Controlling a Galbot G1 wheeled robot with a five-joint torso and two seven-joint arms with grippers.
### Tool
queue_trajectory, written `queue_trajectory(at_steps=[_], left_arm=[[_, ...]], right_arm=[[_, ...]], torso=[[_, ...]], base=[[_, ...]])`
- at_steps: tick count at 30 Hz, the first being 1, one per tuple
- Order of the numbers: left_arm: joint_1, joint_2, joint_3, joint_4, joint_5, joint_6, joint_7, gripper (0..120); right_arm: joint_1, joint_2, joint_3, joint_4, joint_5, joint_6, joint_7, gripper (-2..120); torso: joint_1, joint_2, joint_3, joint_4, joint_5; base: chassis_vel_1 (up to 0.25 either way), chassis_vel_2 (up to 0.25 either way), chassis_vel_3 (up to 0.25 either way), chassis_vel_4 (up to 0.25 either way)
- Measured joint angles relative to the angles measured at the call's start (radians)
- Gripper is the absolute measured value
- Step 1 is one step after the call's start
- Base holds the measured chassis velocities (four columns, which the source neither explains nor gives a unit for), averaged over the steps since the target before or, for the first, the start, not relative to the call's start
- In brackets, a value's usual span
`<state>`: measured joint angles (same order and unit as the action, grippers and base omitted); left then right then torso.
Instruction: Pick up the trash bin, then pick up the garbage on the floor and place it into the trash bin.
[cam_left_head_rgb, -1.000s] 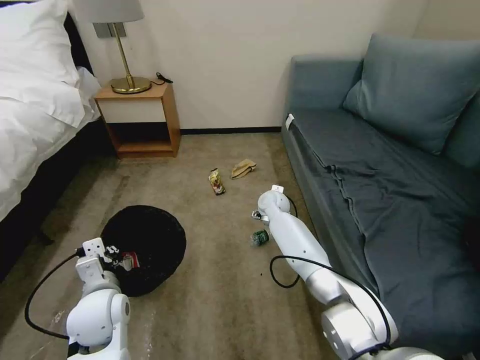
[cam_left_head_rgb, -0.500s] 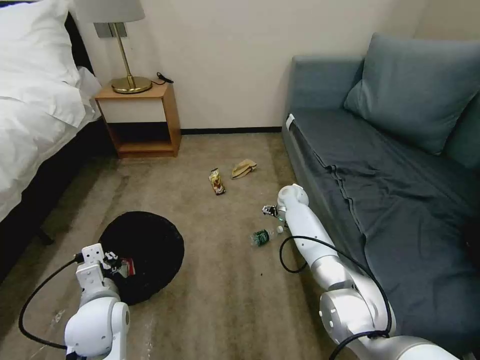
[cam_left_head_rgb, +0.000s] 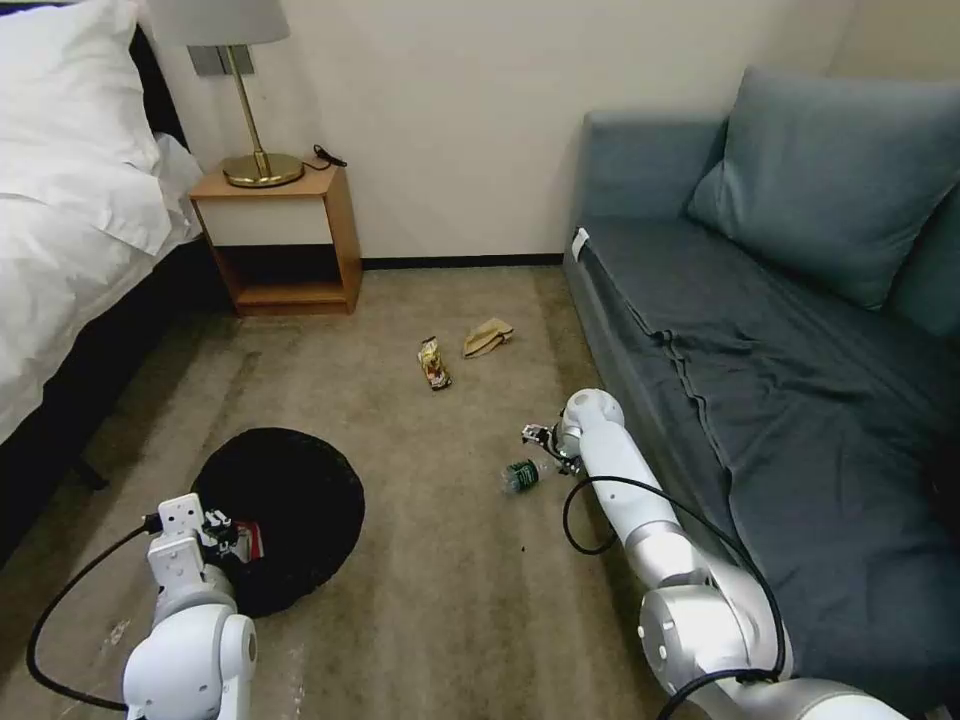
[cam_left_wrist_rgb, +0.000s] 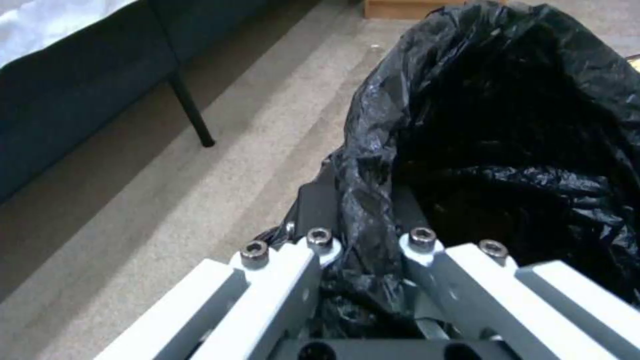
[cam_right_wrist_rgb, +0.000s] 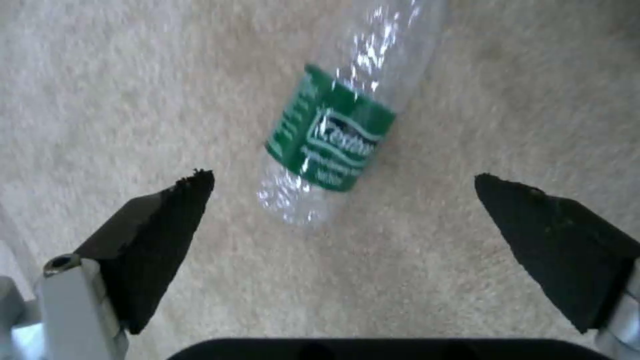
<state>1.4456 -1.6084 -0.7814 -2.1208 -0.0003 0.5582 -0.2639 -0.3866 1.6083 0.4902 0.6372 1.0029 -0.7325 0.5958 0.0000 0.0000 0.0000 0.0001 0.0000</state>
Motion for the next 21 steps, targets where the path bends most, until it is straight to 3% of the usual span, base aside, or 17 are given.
queue_trajectory(at_steps=[11, 17, 21], left_arm=[[0.033, 0.000, -0.001, -0.025, 0.007, -0.011, -0.009, 4], [0.049, 0.000, -0.001, -0.036, 0.017, -0.016, -0.011, 4], [0.051, 0.000, -0.003, -0.037, 0.018, -0.016, -0.011, 4]], right_arm=[[-0.062, 0.000, -0.004, 0.004, -0.023, 0.012, -0.144, 100], [-0.089, 0.000, -0.006, 0.000, -0.066, 0.032, -0.288, 100], [-0.094, 0.000, -0.006, -0.012, -0.086, 0.049, -0.318, 100]], torso=[[0.000, 0.000, 0.000, -0.0001, -0.0001], [0.000, 0.000, 0.000, -0.0001, 0.0001], [0.000, 0.000, 0.000, -0.0001, 0.0000]], base=[[0.000, 0.000, 0.000, 0.000], [0.000, 0.000, 0.000, 0.000], [0.000, 0.000, 0.000, 0.000]])
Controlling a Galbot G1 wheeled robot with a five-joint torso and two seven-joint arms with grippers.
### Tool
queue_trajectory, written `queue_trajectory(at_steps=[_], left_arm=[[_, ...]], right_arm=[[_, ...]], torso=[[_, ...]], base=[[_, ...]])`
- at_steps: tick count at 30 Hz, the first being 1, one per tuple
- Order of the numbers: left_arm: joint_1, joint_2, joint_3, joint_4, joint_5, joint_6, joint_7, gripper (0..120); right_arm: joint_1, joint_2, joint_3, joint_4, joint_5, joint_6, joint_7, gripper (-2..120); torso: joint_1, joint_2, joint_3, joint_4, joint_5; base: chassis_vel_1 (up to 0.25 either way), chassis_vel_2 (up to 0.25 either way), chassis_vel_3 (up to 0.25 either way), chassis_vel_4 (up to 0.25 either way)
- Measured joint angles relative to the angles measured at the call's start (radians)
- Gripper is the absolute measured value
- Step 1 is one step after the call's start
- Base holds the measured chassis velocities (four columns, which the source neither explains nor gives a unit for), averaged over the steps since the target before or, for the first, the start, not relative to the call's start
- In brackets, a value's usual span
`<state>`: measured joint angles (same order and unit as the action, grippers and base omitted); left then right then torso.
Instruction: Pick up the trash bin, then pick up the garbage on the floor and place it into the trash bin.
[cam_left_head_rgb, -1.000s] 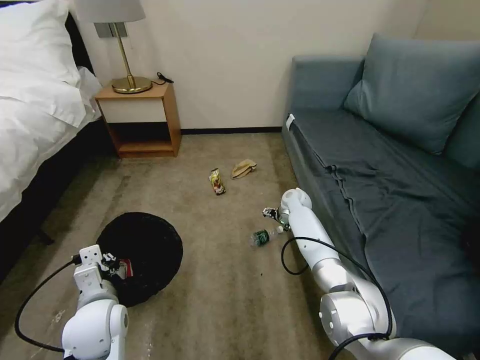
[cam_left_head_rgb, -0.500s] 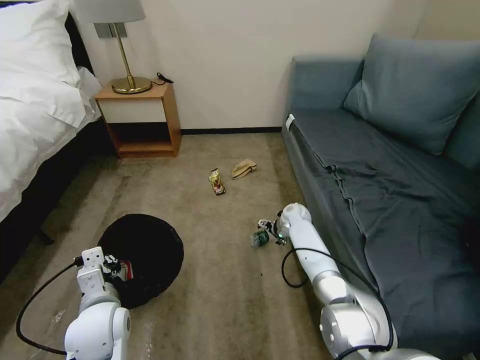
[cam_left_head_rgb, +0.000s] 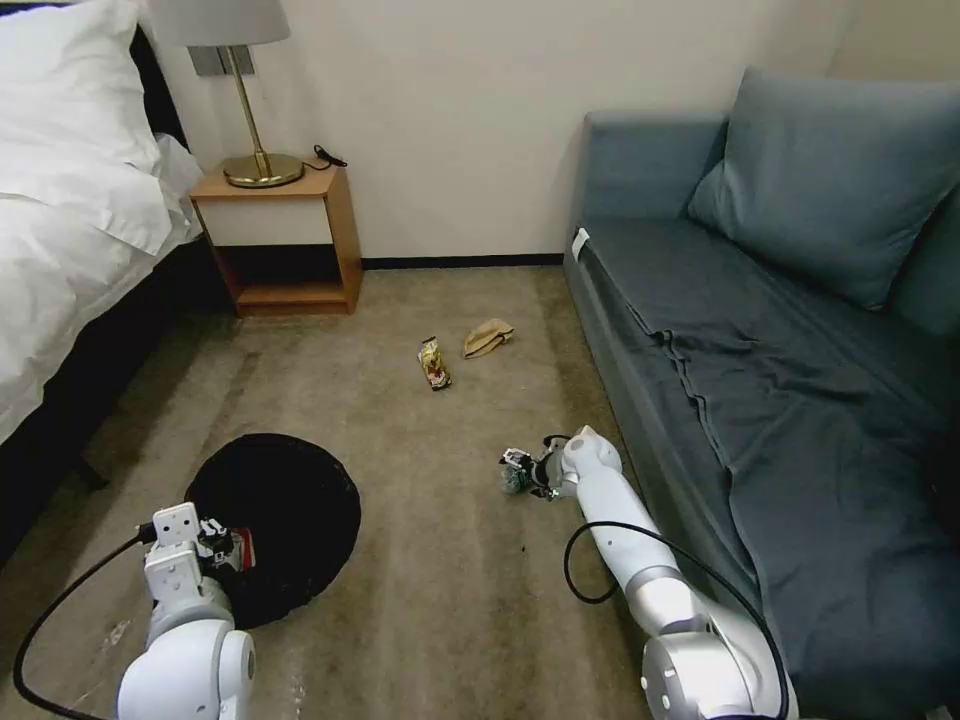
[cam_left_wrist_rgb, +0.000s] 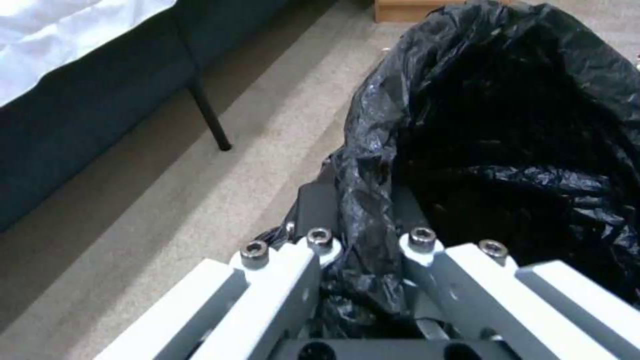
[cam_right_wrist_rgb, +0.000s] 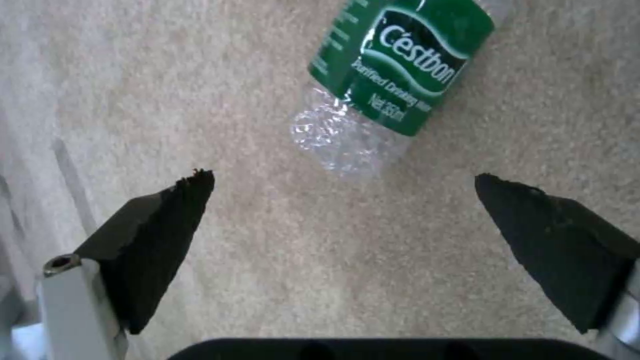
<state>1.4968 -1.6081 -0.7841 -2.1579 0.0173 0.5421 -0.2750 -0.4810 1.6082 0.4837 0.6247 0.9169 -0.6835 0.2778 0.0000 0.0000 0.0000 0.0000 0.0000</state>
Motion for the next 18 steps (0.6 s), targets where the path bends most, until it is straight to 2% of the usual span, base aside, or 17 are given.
queue_trajectory(at_steps=[18], left_arm=[[0.023, 0.000, 0.003, -0.009, 0.017, -0.011, 0.000, 4]], right_arm=[[-0.016, 0.000, 0.027, -0.052, -0.098, 0.073, -0.201, 100]], torso=[[0.000, 0.000, 0.000, 0.0000, 0.0000]], base=[[0.000, 0.000, 0.000, 0.000]])
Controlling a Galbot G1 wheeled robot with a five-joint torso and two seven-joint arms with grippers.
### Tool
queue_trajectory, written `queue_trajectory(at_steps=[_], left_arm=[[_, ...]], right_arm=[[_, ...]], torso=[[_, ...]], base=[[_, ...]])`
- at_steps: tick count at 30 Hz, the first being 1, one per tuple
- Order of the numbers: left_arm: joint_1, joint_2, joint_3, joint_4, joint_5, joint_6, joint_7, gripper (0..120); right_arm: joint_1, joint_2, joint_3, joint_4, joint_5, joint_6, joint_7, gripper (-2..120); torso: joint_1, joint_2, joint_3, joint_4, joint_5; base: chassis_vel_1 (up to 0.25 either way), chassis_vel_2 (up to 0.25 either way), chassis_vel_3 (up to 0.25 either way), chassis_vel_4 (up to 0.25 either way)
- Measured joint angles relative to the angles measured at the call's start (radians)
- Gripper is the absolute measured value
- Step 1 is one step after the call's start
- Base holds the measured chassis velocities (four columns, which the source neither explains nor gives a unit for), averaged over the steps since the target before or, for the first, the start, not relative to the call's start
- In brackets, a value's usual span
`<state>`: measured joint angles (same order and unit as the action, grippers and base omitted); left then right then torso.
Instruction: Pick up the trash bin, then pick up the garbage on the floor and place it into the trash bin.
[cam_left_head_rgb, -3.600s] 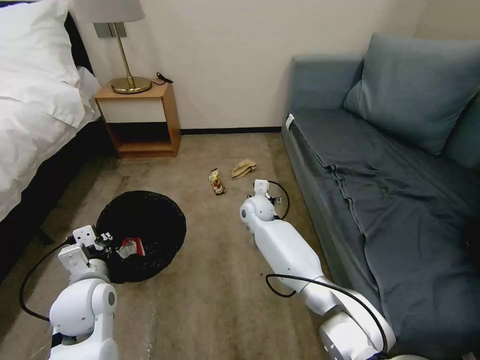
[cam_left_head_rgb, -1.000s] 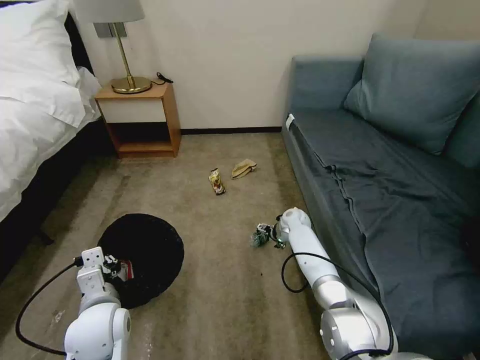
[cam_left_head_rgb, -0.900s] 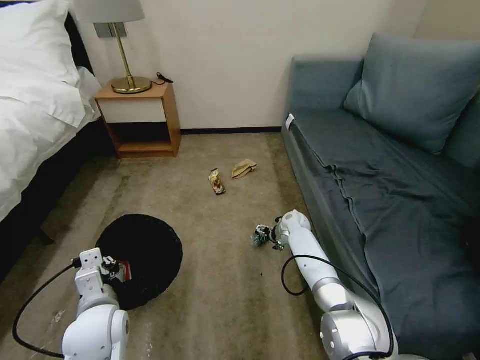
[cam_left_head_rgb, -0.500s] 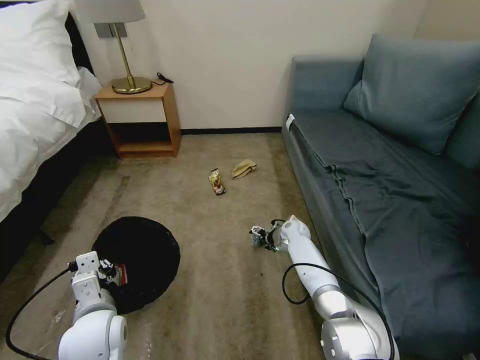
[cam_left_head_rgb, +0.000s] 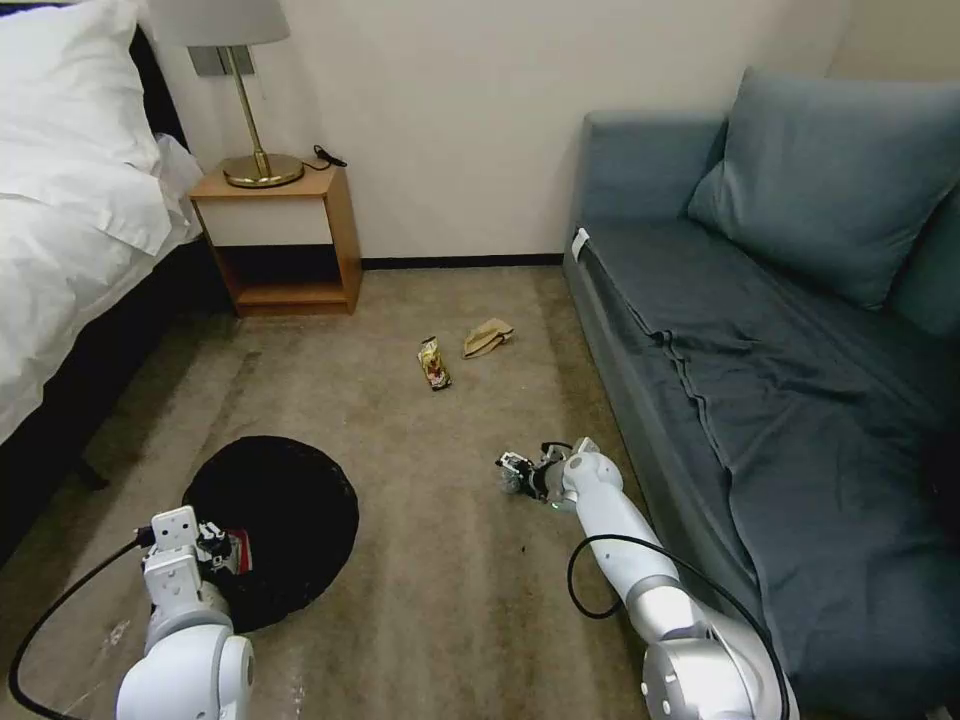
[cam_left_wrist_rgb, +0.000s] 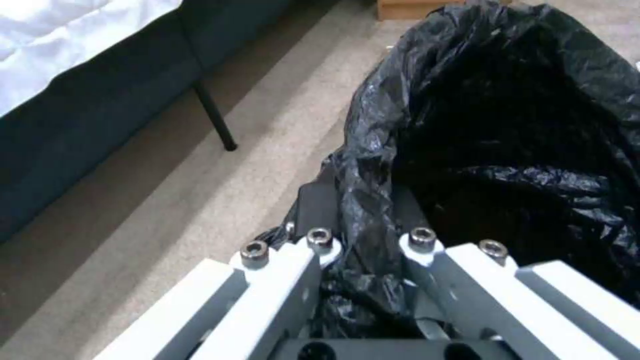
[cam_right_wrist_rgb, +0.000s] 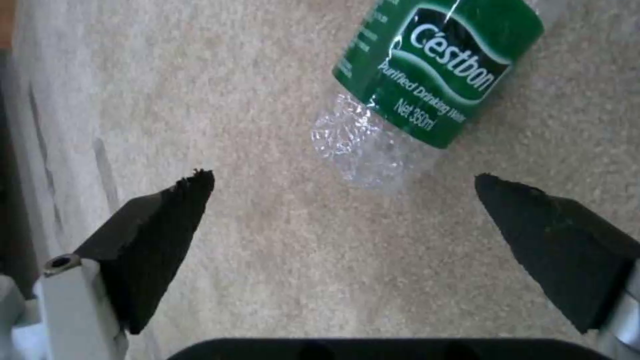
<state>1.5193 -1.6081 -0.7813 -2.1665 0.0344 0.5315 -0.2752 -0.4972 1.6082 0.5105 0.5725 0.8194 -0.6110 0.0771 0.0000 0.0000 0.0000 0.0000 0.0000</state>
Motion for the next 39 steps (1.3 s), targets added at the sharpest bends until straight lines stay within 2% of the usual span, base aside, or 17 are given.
queue_trajectory(at_steps=[22, 33, 39], left_arm=[[0.053, 0.000, 0.000, -0.052, 0.016, -0.028, 0.000, 4], [0.059, 0.000, 0.000, -0.063, 0.021, -0.028, -0.001, 4], [0.058, 0.000, 0.003, -0.062, 0.026, -0.029, -0.002, 4]], right_arm=[[-0.035, 0.000, 0.013, -0.083, -0.129, 0.160, -0.240, 100], [-0.037, 0.000, 0.012, -0.089, -0.148, 0.185, -0.280, 100], [-0.037, 0.000, 0.007, -0.091, -0.162, 0.200, -0.294, 86]], torso=[[0.000, 0.000, 0.000, 0.0000, 0.0000], [0.000, 0.000, 0.000, 0.0000, 0.0000], [0.000, 0.000, 0.000, 0.0000, 0.0000]], base=[[0.000, 0.000, 0.000, 0.000], [0.000, 0.000, 0.000, 0.000], [0.000, 0.000, 0.000, 0.000]])
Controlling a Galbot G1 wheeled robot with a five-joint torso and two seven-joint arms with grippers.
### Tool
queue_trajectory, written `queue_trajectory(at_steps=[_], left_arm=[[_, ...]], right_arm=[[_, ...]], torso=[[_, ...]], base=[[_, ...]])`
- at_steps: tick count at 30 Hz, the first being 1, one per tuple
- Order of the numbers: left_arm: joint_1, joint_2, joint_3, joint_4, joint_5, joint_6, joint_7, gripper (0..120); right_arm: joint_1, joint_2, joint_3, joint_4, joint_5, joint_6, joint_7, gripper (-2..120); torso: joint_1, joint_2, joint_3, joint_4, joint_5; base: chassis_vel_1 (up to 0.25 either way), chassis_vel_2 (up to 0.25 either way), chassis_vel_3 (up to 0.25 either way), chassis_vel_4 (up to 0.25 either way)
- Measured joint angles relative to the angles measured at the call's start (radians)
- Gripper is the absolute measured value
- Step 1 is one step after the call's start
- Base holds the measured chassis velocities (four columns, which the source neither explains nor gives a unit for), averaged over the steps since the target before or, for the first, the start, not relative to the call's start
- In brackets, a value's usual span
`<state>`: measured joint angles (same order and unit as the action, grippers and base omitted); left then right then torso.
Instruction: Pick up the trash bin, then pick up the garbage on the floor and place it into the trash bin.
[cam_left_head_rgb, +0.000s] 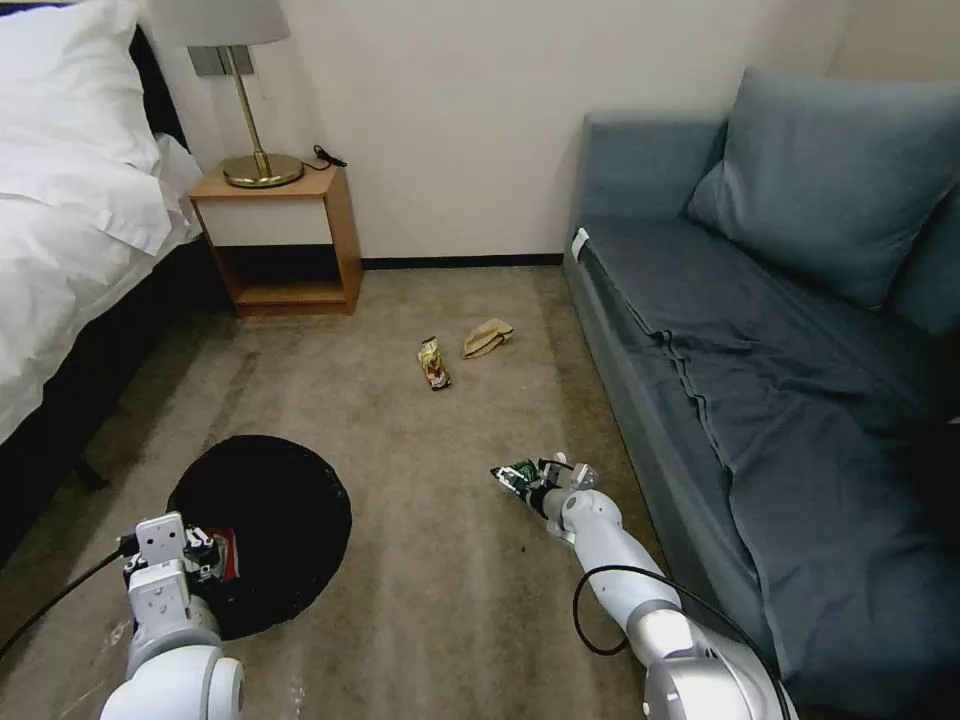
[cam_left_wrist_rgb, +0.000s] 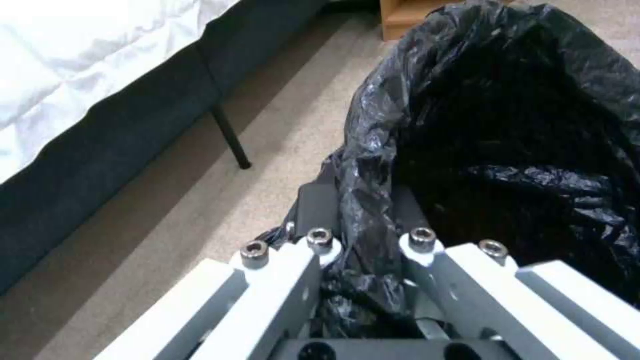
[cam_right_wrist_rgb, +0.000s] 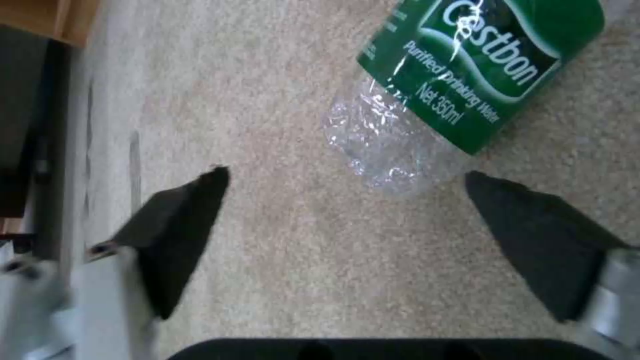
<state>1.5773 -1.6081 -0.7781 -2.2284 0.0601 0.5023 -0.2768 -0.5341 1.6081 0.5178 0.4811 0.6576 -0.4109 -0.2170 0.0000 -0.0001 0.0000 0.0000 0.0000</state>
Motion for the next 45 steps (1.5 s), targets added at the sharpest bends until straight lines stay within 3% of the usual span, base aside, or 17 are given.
queue_trajectory(at_steps=[4, 5, 9, 11, 13, 14, 24, 42, 43, 45], left_arm=[[-0.001, 0.000, 0.000, 0.002, 0.002, -0.001, 0.000, 4], [-0.001, 0.000, 0.000, 0.003, 0.003, -0.001, 0.000, 4], [0.000, 0.000, 0.000, 0.003, 0.004, -0.001, 0.000, 4], [0.001, 0.000, 0.000, 0.001, 0.006, -0.001, 0.000, 4], [0.001, 0.000, 0.000, 0.000, 0.006, -0.001, 0.000, 4], [0.002, 0.000, 0.000, -0.001, 0.007, -0.001, 0.000, 4], [-0.001, 0.000, 0.012, 0.008, 0.017, -0.004, 0.001, 4], [-0.038, 0.000, 0.014, 0.049, 0.007, 0.003, 0.005, 4], [-0.044, 0.000, 0.014, 0.056, 0.007, 0.005, 0.005, 4], [-0.048, 0.000, 0.013, 0.062, 0.006, 0.006, 0.006, 4]], right_arm=[[0.002, 0.000, 0.000, -0.013, -0.014, 0.012, -0.013, 73], [0.005, 0.000, 0.001, -0.018, -0.018, 0.016, -0.018, 65], [0.009, 0.000, 0.002, -0.022, -0.020, 0.020, -0.023, 57], [0.010, 0.000, 0.003, -0.027, -0.025, 0.026, -0.028, 43], [0.010, 0.000, 0.003, -0.029, -0.028, 0.028, -0.030, 41], [0.008, 0.000, 0.004, -0.031, -0.031, 0.030, -0.031, 33], [-0.004, 0.000, 0.004, -0.024, -0.046, 0.036, -0.035, 0], [-0.107, 0.000, -0.019, 0.166, -0.144, 0.011, -0.030, 0], [-0.115, 0.000, -0.025, 0.182, -0.287, 0.095, -0.058, 5], [-0.115, 0.000, -0.031, 0.180, -0.461, 0.224, -0.081, 13]], torso=[[0.000, 0.000, 0.000, 0.0000, 0.0000], [0.000, 0.000, 0.000, 0.0000, 0.0000], [0.000, 0.000, 0.000, 0.0000, 0.0000], [0.000, 0.000, 0.000, 0.0000, 0.0000], [0.000, 0.000, 0.000, 0.0000, 0.0000], [0.000, 0.000, 0.000, 0.0000, 0.0000], [0.000, 0.000, 0.000, 0.0000, 0.0000], [0.000, 0.000, 0.000, -0.0001, 0.0000], [0.000, 0.000, 0.000, -0.0001, 0.0000], [0.000, 0.000, 0.000, 0.0000, 0.0000]], base=[[0.000, 0.000, 0.000, 0.000], [0.000, 0.000, 0.000, 0.000], [0.000, 0.000, 0.000, 0.000], [0.000, 0.000, 0.000, 0.000], [0.000, 0.000, 0.000, 0.000], [0.000, 0.000, 0.000, 0.000], [0.000, 0.000, 0.000, 0.000], [0.000, 0.000, 0.000, 0.000], [0.000, 0.000, 0.000, 0.000], [0.000, 0.000, 0.000, 0.000]])
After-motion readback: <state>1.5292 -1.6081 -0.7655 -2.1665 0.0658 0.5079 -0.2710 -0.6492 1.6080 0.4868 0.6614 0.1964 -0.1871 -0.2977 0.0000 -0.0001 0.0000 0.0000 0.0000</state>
